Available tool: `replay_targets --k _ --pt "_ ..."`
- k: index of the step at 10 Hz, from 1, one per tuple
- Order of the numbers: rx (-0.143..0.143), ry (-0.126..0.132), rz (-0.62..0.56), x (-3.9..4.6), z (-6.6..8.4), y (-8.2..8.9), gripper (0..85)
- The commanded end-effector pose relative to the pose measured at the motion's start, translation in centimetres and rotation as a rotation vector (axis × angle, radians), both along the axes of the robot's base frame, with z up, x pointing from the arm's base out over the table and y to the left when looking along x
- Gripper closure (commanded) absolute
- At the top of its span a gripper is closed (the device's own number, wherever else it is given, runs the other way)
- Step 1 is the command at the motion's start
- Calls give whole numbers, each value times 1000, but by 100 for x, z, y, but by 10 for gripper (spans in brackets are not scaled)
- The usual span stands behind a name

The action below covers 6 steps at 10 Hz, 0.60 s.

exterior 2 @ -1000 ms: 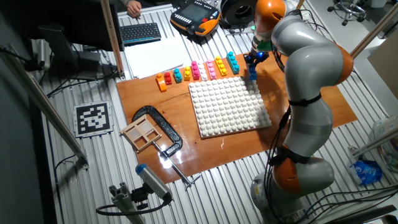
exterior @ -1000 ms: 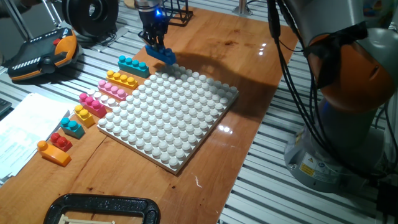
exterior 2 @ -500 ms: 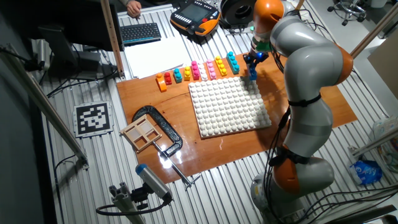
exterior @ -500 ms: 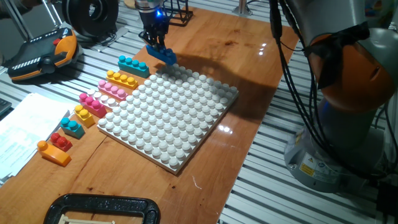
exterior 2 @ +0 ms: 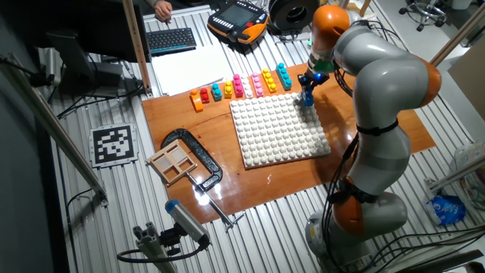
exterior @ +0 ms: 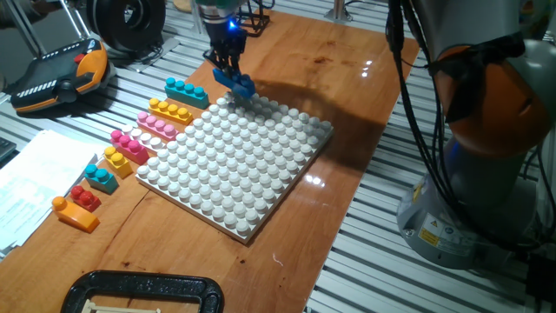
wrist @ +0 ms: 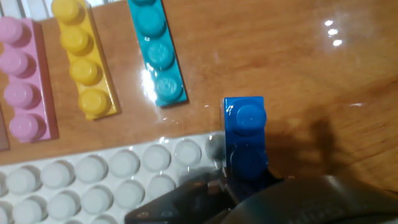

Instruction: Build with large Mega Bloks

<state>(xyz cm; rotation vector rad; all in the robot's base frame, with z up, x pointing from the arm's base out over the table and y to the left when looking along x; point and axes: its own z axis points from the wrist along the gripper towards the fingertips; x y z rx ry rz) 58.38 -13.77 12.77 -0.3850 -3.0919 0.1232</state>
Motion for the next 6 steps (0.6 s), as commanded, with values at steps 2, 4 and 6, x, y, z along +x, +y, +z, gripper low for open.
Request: replay_targets --k 2,4,6 --pt "10 -1 6 -72 -38 19 850" --pt "14 -7 8 -137 -64 58 850" --pt "25 -4 6 -197 -65 81 850"
